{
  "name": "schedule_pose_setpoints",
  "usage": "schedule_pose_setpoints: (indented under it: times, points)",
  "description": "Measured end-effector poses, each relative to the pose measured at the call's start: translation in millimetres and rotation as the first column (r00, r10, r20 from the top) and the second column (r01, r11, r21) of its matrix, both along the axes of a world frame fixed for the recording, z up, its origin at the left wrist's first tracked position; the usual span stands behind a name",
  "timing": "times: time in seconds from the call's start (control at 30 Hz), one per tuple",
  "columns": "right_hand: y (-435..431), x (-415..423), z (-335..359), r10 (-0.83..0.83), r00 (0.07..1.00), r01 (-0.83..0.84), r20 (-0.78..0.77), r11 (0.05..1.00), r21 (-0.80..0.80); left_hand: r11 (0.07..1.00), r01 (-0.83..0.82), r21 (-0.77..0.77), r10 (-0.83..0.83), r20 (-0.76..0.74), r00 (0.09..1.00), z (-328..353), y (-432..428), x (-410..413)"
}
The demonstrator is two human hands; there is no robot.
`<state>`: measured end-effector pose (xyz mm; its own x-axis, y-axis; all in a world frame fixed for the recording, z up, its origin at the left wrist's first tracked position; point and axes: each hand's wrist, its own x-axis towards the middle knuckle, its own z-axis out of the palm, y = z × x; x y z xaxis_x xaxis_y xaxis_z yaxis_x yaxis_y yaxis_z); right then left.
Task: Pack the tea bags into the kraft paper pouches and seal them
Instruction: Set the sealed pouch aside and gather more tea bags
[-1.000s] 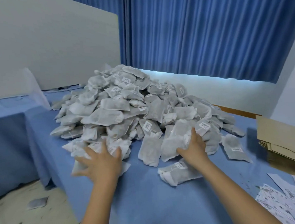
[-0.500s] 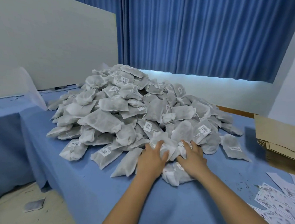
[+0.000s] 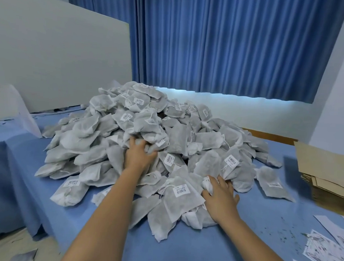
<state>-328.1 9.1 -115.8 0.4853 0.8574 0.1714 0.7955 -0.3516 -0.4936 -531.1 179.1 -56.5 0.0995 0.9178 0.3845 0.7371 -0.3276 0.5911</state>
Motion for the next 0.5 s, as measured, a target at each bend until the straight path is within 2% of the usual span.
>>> schedule_pose_setpoints:
  times: [0.07,0.17,0.3,0.4,0.5]
  points:
    - [4,-2,-1,-0.016,1.0,0.016,0.013,0.999,0.027,0.998,0.042,0.052,-0.04,-0.027,0.999,-7,-7,11]
    - [5,-1,1,-0.009,1.0,0.007,0.029,0.998,0.063,0.975,0.221,0.032,-0.219,-0.065,0.974,-15,-31,36]
    - [2,11,7,-0.031,0.999,0.031,0.016,0.999,-0.019,0.931,0.365,-0.005,-0.361,-0.165,0.918,-19,-55,61]
    - [-10,24,15,0.038,0.998,-0.038,-0.059,0.999,-0.011,0.922,0.387,-0.029,-0.38,-0.275,0.883,-15,-63,67]
    - [-32,40,23,0.16,0.979,-0.159,-0.127,0.987,0.015,0.959,0.282,-0.024,-0.26,-0.463,0.847,-4,-74,72]
